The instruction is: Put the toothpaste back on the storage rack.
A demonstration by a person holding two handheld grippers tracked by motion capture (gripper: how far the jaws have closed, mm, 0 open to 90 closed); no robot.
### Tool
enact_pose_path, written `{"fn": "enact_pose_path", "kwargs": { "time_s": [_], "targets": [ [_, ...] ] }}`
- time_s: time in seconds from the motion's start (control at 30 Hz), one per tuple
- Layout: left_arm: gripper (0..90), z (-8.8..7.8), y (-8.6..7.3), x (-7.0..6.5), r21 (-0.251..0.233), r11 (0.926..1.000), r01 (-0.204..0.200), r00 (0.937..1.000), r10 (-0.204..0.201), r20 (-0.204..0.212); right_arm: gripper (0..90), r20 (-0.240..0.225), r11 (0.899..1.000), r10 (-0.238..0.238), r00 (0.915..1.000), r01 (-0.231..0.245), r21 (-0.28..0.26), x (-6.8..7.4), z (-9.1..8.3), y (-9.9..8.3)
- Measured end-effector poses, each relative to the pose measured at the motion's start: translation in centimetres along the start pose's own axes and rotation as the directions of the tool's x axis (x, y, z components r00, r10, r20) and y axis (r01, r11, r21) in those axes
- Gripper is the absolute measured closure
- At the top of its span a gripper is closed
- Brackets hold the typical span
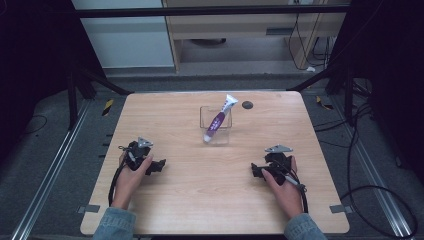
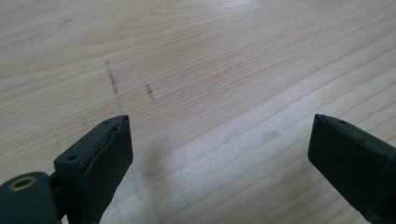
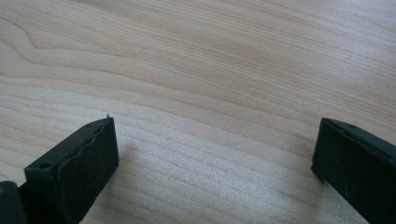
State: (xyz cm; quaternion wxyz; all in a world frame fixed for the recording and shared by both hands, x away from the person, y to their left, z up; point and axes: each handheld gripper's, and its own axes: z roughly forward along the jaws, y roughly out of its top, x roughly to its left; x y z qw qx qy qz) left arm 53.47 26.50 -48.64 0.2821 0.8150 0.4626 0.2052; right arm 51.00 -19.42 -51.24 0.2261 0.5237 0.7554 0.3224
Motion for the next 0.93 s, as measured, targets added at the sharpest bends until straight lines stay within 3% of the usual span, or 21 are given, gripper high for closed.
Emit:
{"fn": "enact_pose_path", "kwargs": {
  "time_s": [0.1, 0.17, 0.33, 0.63, 0.77, 0.93],
  "targets": [
    [6.3, 0.1, -0.2, 0.6, -0.025, 0.9996, 0.014, 0.9999, -0.014, -0.006, 0.6, 0.0, 1.0, 0.0, 1.0, 0.0, 0.0, 0.0, 0.0, 0.0],
    [7.3, 0.1, -0.4, 1.1, -0.026, 0.9991, 0.034, 0.9992, -0.034, -0.021, 0.6, 0.0, 1.0, 0.001, 1.0, -0.001, 0.0, 0.0, 0.0, 0.0],
    [7.0, 0.7, -1.2, 1.8, -0.006, 0.9982, 0.06, 0.9981, -0.06, -0.013, 0.6, 0.0, 1.0, 0.0, 1.0, 0.0, 0.0, 0.0, 0.0, 0.0],
    [2.7, 1.0, -1.5, 2.1, -0.026, 0.997, 0.072, 0.9974, -0.072, 0.005, 0.6, 0.0, 1.0, 0.0, 1.0, 0.0, 0.0, 0.0, 0.0, 0.0],
    [0.0, 1.3, -1.9, 2.2, -0.079, 0.9942, 0.072, 0.9974, -0.072, 0.006, 0.6, 0.0, 1.0, 0.0, 1.0, 0.0, 0.0, 0.0, 0.0, 0.0],
    [0.0, 1.4, -1.9, 2.1, -0.082, 0.9938, 0.075, 0.9972, -0.075, 0.006, 0.6, 0.0, 1.0, 0.001, 1.0, -0.001, 0.0, 0.0, 0.0, 0.0]
  ]
}}
